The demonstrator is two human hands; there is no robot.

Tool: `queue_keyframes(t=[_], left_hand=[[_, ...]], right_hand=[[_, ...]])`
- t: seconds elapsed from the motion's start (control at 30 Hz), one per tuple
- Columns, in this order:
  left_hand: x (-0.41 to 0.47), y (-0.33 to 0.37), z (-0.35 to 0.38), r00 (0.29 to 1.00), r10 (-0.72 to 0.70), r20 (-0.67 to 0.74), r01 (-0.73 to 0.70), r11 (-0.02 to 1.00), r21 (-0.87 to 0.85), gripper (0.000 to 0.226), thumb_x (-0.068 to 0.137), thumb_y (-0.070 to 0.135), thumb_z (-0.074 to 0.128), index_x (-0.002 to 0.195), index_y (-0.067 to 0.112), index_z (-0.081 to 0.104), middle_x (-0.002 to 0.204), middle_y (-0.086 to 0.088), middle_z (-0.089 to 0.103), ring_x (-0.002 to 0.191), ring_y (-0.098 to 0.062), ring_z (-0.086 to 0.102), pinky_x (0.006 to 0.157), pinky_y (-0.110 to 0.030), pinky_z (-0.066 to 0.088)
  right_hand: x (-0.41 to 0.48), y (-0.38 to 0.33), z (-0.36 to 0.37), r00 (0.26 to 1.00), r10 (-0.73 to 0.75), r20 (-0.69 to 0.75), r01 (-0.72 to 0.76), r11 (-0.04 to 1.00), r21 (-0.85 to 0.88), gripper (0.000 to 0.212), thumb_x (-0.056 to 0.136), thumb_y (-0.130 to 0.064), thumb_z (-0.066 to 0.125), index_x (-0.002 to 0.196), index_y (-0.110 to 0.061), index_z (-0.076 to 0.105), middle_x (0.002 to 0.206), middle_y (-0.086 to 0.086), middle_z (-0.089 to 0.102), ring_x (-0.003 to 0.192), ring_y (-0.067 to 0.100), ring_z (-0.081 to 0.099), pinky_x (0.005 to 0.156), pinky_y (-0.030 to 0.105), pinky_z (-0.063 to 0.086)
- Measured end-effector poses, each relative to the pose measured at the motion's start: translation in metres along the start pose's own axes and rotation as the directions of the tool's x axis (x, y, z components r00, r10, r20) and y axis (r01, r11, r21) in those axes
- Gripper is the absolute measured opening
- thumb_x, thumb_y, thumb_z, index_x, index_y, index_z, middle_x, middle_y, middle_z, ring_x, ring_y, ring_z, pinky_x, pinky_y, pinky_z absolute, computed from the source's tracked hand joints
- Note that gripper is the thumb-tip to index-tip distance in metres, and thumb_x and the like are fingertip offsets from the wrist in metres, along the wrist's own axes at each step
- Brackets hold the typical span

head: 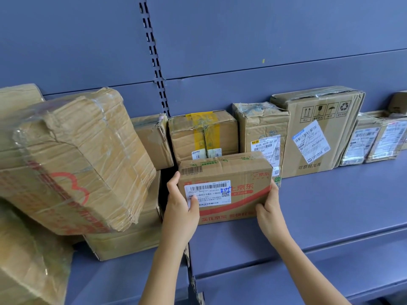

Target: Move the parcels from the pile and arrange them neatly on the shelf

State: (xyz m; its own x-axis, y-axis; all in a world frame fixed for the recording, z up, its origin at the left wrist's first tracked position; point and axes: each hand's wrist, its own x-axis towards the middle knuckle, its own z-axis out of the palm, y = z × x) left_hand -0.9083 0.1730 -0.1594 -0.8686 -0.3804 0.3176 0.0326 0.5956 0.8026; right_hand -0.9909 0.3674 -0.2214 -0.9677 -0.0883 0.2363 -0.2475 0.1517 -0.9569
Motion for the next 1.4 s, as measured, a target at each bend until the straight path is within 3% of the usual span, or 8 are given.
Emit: queue_keyframes(t=[0.2, 0.4, 0.53, 0.67, 0.93, 1.13, 1.27, 1.4], left_hand=[[0.009, 0.009, -0.004, 0.996, 0.072, -0.043, -0.070, 0.997, 0.040, 0.055, 0.094, 0.010, 0.050, 0.139, 0.032, 0.026, 0.147, 0.002, 0.027, 0.113, 0.005, 0.034, 0.083, -0.006, 0.026], [0.009, 0.006, 0.004, 0.980, 0.190, -0.068, -0.174, 0.967, 0.187, 0.056, 0.091, 0.022, 0.058, 0.140, 0.037, 0.037, 0.147, 0.000, 0.030, 0.134, -0.015, 0.035, 0.097, -0.022, 0.031], [0.009, 0.000, 0.008, 0.983, 0.170, -0.074, -0.155, 0.972, 0.177, 0.064, 0.089, 0.027, 0.063, 0.143, 0.040, 0.030, 0.140, -0.004, 0.039, 0.125, -0.019, 0.044, 0.088, -0.025, 0.037], [0.009, 0.005, 0.014, 0.985, 0.118, -0.122, -0.091, 0.975, 0.205, 0.066, 0.088, 0.030, 0.064, 0.143, 0.042, 0.027, 0.131, -0.005, 0.044, 0.112, -0.023, 0.053, 0.077, -0.032, 0.046], [0.002, 0.013, 0.019, 0.981, 0.101, -0.163, -0.053, 0.959, 0.278, 0.066, 0.091, 0.030, 0.060, 0.146, 0.039, 0.025, 0.126, -0.005, 0.046, 0.101, -0.027, 0.058, 0.064, -0.032, 0.047], [-0.003, 0.016, 0.017, 0.981, 0.114, -0.155, -0.054, 0.936, 0.347, 0.071, 0.093, 0.035, 0.056, 0.150, 0.039, 0.014, 0.129, -0.007, 0.046, 0.103, -0.028, 0.058, 0.065, -0.036, 0.050], [-0.007, 0.028, 0.019, 0.983, 0.082, -0.163, -0.006, 0.906, 0.423, 0.080, 0.094, 0.035, 0.054, 0.152, 0.034, -0.002, 0.157, -0.014, 0.016, 0.128, -0.032, 0.045, 0.070, -0.036, 0.050], [-0.029, 0.036, 0.026, 0.966, 0.165, -0.198, -0.036, 0.847, 0.530, 0.092, 0.084, 0.028, 0.067, 0.152, 0.007, 0.009, 0.157, -0.026, 0.002, 0.138, -0.041, 0.030, 0.086, -0.041, 0.052]], right_hand=[[-0.004, 0.000, 0.000, 0.971, -0.018, -0.240, 0.044, 0.994, 0.103, 0.061, 0.100, 0.001, 0.026, 0.149, -0.034, 0.016, 0.143, -0.016, 0.037, 0.121, 0.005, 0.049, 0.071, 0.001, 0.042], [-0.007, -0.002, -0.002, 0.986, -0.104, -0.127, 0.107, 0.994, 0.018, 0.056, 0.102, -0.007, 0.034, 0.149, -0.034, 0.022, 0.146, -0.009, 0.040, 0.129, 0.010, 0.046, 0.098, 0.026, 0.043], [-0.007, -0.003, -0.002, 0.988, -0.142, -0.060, 0.135, 0.985, -0.111, 0.069, 0.099, -0.015, 0.047, 0.152, -0.035, 0.008, 0.154, -0.013, 0.027, 0.126, -0.005, 0.040, 0.089, 0.020, 0.041], [-0.003, -0.003, -0.001, 0.987, -0.141, -0.081, 0.126, 0.978, -0.166, 0.068, 0.098, -0.018, 0.048, 0.153, -0.031, 0.010, 0.153, -0.009, 0.033, 0.131, 0.010, 0.043, 0.096, 0.035, 0.047], [-0.006, -0.006, -0.001, 0.992, -0.105, -0.069, 0.096, 0.988, -0.123, 0.071, 0.099, -0.019, 0.048, 0.154, -0.035, 0.006, 0.155, -0.017, 0.026, 0.131, -0.005, 0.034, 0.096, 0.017, 0.036], [-0.004, -0.002, -0.006, 0.999, -0.030, -0.024, 0.029, 0.999, -0.021, 0.058, 0.098, -0.020, 0.052, 0.149, -0.033, 0.027, 0.142, -0.008, 0.047, 0.130, 0.010, 0.045, 0.107, 0.037, 0.043], [-0.005, -0.007, -0.010, 1.000, 0.015, 0.001, -0.015, 1.000, 0.014, 0.050, 0.098, -0.022, 0.053, 0.145, -0.030, 0.036, 0.134, -0.006, 0.053, 0.126, 0.012, 0.049, 0.106, 0.039, 0.044], [-0.012, -0.016, -0.009, 0.999, 0.027, 0.024, -0.028, 0.999, 0.033, 0.070, 0.098, -0.026, 0.053, 0.154, -0.024, 0.012, 0.155, -0.005, 0.026, 0.142, 0.010, 0.026, 0.118, 0.038, 0.028]])
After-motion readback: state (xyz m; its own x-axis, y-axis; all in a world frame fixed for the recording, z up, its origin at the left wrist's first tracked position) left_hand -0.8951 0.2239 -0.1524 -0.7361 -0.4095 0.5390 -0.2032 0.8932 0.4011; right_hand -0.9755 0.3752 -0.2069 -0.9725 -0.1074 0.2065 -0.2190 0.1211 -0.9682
